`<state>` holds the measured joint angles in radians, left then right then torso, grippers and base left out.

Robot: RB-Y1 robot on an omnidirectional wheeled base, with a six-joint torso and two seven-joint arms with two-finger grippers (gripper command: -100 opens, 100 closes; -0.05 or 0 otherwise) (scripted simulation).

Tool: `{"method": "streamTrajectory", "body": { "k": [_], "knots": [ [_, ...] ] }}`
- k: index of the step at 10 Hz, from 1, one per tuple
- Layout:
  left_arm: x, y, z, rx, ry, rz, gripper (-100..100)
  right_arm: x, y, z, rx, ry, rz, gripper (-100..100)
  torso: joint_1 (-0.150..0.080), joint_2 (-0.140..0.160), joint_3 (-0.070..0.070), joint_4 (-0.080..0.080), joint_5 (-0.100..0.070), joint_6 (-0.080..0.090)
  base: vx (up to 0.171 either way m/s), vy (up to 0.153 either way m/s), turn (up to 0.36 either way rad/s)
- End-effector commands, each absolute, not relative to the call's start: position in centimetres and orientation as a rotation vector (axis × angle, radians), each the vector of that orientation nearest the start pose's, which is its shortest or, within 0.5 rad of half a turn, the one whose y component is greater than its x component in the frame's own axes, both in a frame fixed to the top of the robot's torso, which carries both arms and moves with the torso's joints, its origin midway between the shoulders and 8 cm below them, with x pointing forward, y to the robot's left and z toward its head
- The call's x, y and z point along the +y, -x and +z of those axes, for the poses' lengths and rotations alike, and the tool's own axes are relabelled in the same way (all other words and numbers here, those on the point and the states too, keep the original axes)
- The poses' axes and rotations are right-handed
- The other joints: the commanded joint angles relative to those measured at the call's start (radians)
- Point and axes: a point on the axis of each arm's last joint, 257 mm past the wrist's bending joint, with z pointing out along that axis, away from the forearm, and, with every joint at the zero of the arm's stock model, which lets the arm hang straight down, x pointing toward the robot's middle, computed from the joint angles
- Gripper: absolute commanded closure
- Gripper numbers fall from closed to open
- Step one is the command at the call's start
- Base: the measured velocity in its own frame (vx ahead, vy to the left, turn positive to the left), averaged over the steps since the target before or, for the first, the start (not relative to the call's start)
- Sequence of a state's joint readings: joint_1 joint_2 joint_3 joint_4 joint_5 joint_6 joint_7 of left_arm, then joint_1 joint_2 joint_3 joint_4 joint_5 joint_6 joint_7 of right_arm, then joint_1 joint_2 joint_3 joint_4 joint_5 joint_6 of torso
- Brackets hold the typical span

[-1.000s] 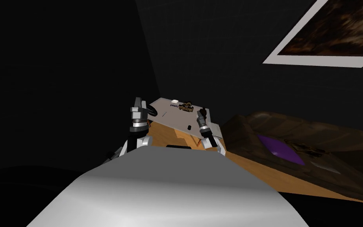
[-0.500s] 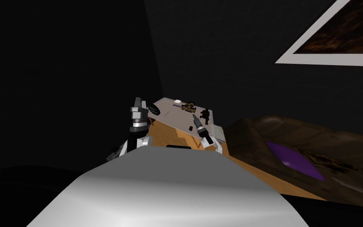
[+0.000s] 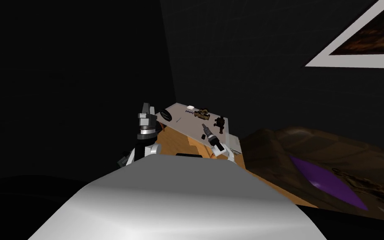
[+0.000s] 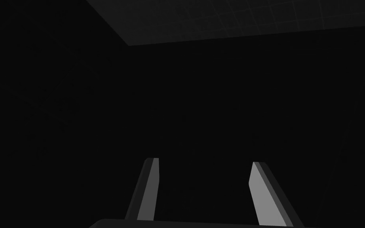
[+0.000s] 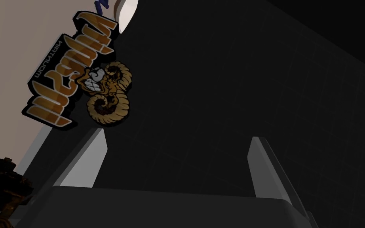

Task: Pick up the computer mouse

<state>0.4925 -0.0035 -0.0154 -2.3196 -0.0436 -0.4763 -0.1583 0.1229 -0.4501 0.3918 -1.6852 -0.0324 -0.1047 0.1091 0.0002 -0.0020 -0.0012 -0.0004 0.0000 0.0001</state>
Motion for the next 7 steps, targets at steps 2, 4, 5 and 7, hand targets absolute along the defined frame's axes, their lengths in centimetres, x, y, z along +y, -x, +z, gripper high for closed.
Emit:
{"method": "streamTrajectory", "body": {
  "k": [2, 4, 5, 7],
  "knots": [
    [26.8, -34.2, 4.0, 0.654, 0.557, -1.149, 0, -15.4, -46.4, -30.9, 1.785, -0.636, 1.063, -100, 0.000, 0.000, 0.000, 0.000, 0.000, 0.001, 0.013, 0.001, 0.161],
    [26.8, -34.2, 4.0, 0.654, 0.557, -1.149, 0, -16.1, -46.3, -33.8, 1.866, -0.640, 1.001, -100, 0.000, 0.000, 0.000, 0.000, 0.000, 0.001, 0.016, 0.004, 0.188],
    [26.8, -34.2, 4.0, 0.654, 0.557, -1.149, 0, -16.6, -46.1, -34.7, 1.880, -0.651, 0.984, -100, 0.001, -0.001, 0.000, 0.000, 0.000, 0.000, 0.018, 0.003, 0.101],
    [26.8, -34.2, 4.0, 0.654, 0.557, -1.149, 0, -17.6, -45.8, -37.4, 1.958, -0.656, 0.916, -100, 0.001, -0.001, 0.000, 0.000, 0.000, 0.000, 0.018, 0.008, 0.144]
  ]
}}
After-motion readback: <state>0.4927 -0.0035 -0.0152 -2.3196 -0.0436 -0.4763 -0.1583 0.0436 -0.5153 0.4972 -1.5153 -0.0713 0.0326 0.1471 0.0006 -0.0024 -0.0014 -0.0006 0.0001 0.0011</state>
